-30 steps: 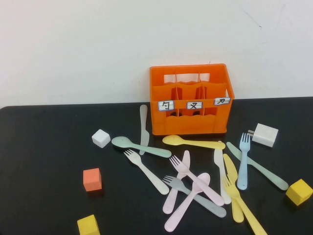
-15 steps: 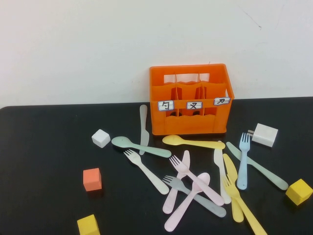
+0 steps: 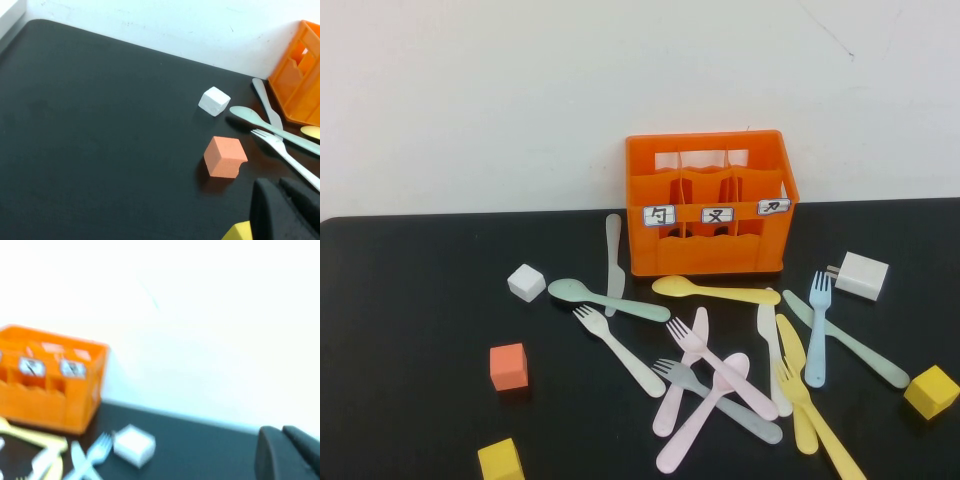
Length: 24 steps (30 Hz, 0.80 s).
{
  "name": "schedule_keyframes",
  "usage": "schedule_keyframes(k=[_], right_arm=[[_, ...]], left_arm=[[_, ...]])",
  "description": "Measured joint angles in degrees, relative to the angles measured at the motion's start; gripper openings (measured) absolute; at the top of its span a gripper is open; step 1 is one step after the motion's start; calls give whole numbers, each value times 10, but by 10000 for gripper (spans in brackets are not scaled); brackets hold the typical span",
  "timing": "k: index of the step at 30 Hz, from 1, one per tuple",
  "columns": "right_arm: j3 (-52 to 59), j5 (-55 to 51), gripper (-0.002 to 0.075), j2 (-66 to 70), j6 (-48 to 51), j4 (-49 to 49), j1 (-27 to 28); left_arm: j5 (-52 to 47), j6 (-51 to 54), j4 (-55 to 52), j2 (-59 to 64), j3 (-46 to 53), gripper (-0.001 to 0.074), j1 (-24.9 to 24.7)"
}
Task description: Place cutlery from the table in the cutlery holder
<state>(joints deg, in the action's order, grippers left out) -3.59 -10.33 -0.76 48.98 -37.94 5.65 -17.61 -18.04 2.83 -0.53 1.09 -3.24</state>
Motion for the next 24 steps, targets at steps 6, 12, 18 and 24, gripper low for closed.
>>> schedule_keyframes(k=[6, 12, 18, 24], right_arm=[[48, 2, -2, 0, -293, 259, 0], [51, -61, -2, 0, -367, 346, 17], [47, -95, -2, 0, -462, 394, 45], [47, -99, -2, 0, -476, 400, 46]], left_arm=[[0, 0, 0, 0, 0, -1, 0], [0, 0, 0, 0, 0, -1, 0], [0, 0, 0, 0, 0, -1, 0], [0, 0, 0, 0, 0, -1, 0]])
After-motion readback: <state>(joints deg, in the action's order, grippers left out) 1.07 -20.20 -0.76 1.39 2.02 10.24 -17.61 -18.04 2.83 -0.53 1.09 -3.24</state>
